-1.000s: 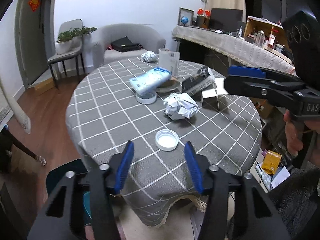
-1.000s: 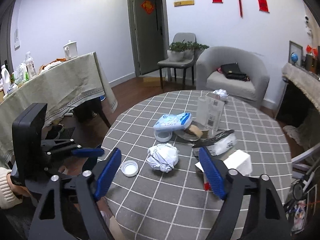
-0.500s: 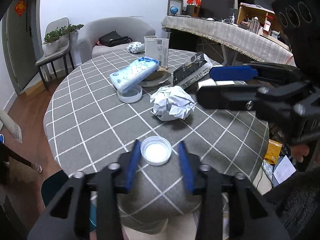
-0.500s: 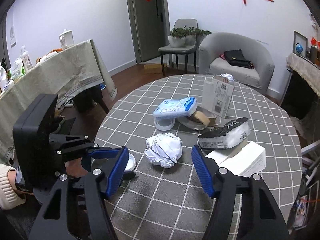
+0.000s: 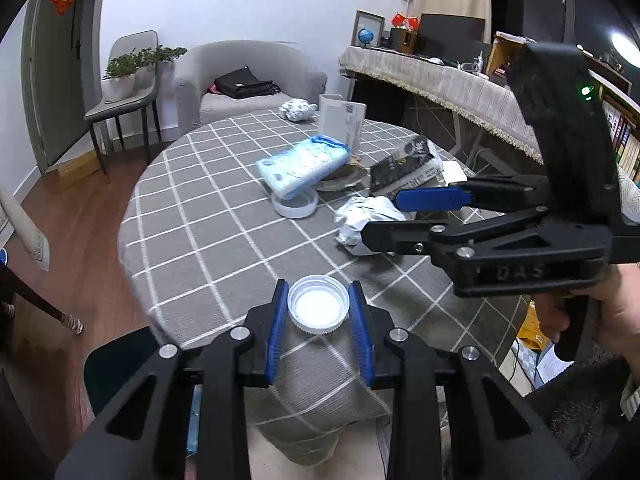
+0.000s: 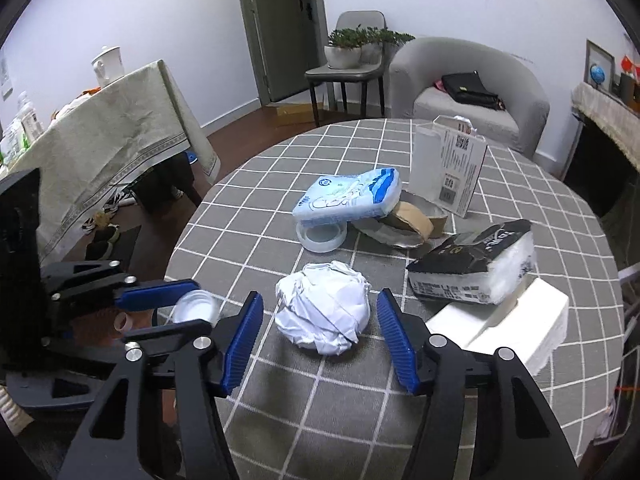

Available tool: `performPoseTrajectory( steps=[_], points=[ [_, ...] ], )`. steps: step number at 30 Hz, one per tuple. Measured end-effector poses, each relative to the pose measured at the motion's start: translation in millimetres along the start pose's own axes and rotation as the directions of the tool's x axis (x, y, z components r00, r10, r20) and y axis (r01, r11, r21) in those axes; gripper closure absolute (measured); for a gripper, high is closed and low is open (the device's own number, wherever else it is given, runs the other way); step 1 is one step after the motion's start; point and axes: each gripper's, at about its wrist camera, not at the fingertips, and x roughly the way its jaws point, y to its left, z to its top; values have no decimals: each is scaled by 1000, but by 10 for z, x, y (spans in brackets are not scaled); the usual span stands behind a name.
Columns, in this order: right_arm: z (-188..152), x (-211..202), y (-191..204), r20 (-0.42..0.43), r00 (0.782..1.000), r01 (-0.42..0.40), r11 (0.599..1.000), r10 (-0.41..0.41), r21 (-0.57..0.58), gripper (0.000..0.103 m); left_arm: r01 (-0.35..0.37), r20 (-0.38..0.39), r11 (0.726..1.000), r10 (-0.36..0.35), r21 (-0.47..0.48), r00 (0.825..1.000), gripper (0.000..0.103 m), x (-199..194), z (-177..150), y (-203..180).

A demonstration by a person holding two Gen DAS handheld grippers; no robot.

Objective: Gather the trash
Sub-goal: 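Grasp the white bottle cap with the left tool while the right tool grasps the paper ball, then carry cap and paper ball over the teal bin and open both tools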

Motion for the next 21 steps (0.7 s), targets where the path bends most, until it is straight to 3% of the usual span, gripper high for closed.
performPoseTrajectory(
  steps=[4, 7, 10, 21],
  points=[
    [14, 93, 24, -20, 999, 35, 999, -35, 5, 44, -25, 4, 999, 26, -33, 1000, 70, -89, -35, 141],
    [28, 146, 47, -33, 999, 34, 999, -34, 7, 55, -52, 0, 997, 52, -65, 999, 70, -133, -70, 294],
    [46, 195, 93, -41, 999, 29, 999, -29, 13, 56, -76, -2, 992, 77, -104, 997, 70, -191, -111, 480],
    [356, 270, 643, 1, 996, -84, 996, 84, -24, 56, -202, -48, 949, 197, -243, 979, 70, -382, -332, 1232]
  ],
)
